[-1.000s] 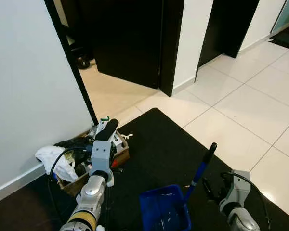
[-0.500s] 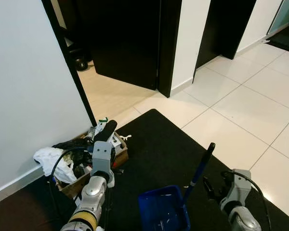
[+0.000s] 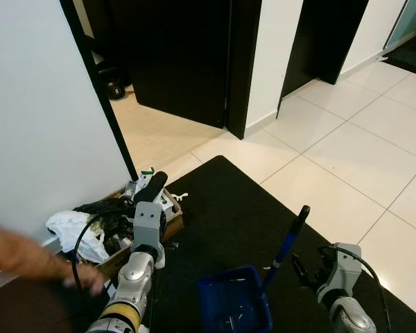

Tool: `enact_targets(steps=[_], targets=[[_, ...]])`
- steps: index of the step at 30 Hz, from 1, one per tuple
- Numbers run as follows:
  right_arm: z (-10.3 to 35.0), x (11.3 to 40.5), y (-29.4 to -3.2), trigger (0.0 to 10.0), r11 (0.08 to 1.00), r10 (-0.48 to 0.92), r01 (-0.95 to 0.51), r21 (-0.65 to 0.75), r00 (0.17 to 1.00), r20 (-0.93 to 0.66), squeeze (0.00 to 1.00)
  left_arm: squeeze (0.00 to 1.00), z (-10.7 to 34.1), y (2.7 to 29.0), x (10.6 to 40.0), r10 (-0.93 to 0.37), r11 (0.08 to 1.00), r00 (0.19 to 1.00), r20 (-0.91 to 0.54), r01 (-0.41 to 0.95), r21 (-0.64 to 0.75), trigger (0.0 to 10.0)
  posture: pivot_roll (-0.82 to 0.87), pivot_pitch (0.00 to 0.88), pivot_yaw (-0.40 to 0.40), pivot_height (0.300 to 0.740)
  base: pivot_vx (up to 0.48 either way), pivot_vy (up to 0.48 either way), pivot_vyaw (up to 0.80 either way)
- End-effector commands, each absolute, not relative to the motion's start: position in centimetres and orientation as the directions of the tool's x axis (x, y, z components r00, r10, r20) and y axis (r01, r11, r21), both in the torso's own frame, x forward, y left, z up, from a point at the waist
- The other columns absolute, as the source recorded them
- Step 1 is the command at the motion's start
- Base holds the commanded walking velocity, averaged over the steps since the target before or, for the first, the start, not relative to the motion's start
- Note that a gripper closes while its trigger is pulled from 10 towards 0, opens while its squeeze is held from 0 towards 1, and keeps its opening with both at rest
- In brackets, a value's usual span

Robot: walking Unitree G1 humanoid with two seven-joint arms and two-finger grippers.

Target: Sweep floor

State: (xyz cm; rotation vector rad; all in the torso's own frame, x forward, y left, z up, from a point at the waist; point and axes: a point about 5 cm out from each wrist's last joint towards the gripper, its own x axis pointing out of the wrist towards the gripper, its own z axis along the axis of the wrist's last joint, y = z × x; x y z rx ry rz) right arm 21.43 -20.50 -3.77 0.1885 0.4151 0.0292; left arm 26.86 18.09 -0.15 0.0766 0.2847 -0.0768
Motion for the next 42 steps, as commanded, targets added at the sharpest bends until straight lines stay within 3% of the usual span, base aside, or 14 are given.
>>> enact_targets(steps=[1, 42], targets=[[-3.7, 21.61, -20.64, 10.0, 0.981, 0.061, 0.019, 0.194, 0.915, -0.4, 0.0, 0.0, -3.19, 18.5, 24.09, -0.025, 0.998, 0.894, -0.448, 0.048, 0.04, 10.0, 0.03, 0.07, -0.024, 0.74, 0.0, 0.0, 0.0], [-3.33, 21.89, -20.79, 10.0, 0.981, 0.057, 0.02, 0.193, 0.921, -0.386, 0.0, 0.0, -2.91, 18.48, 24.32, -0.023, 0.998, 0.901, -0.434, 0.045, 0.04, 10.0, 0.03, 0.108, -0.03, 0.74, 0.0, 0.0, 0.0]])
